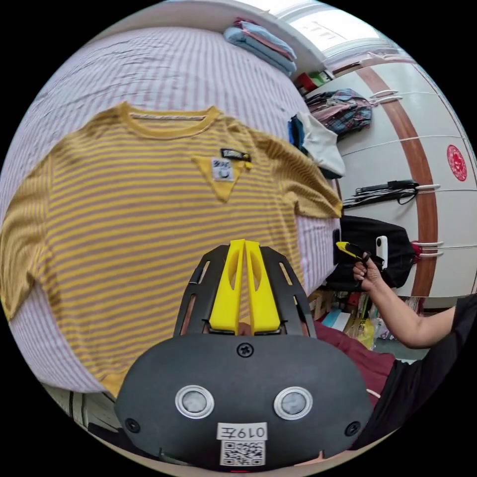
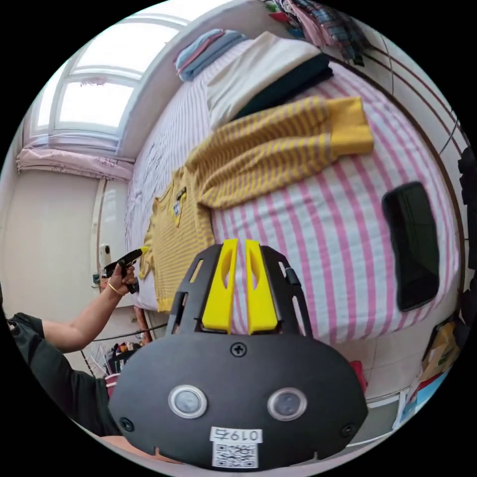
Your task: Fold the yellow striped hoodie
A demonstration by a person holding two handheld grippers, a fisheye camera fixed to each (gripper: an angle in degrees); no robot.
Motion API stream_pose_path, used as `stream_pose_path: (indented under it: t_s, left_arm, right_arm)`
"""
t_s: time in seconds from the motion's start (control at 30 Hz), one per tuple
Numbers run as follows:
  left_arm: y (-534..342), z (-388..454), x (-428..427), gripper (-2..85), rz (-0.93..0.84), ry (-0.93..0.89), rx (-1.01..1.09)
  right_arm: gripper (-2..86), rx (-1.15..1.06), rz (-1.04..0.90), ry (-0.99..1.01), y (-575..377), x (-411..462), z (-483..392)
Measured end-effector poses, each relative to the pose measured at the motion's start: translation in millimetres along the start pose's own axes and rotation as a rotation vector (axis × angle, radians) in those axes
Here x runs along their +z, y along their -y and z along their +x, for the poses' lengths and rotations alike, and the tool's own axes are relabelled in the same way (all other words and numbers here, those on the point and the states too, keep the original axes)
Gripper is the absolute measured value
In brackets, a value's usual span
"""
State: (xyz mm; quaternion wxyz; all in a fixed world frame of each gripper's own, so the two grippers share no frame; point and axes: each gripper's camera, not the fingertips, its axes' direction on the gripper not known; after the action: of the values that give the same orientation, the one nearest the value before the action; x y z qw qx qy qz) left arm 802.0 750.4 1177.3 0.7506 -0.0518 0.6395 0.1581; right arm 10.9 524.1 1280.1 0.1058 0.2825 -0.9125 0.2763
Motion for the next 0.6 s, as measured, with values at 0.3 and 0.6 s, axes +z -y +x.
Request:
stream_pose_path:
  t_s: [0.3, 0.6]
  left_arm:
    - [114.8, 118.9, 90.0, 0.7, 0.002, 0.076, 0.115]
    - [130.8, 170.5, 118.9, 0.9, -0.097, 0.067, 0.19]
  right_arm:
    - [0.3, -0.15, -0.058, -0.095, 83.6, -18.2, 32.4]
    - [1.8, -0.198, 0.006, 0.049, 84.6, 13.1, 57.2]
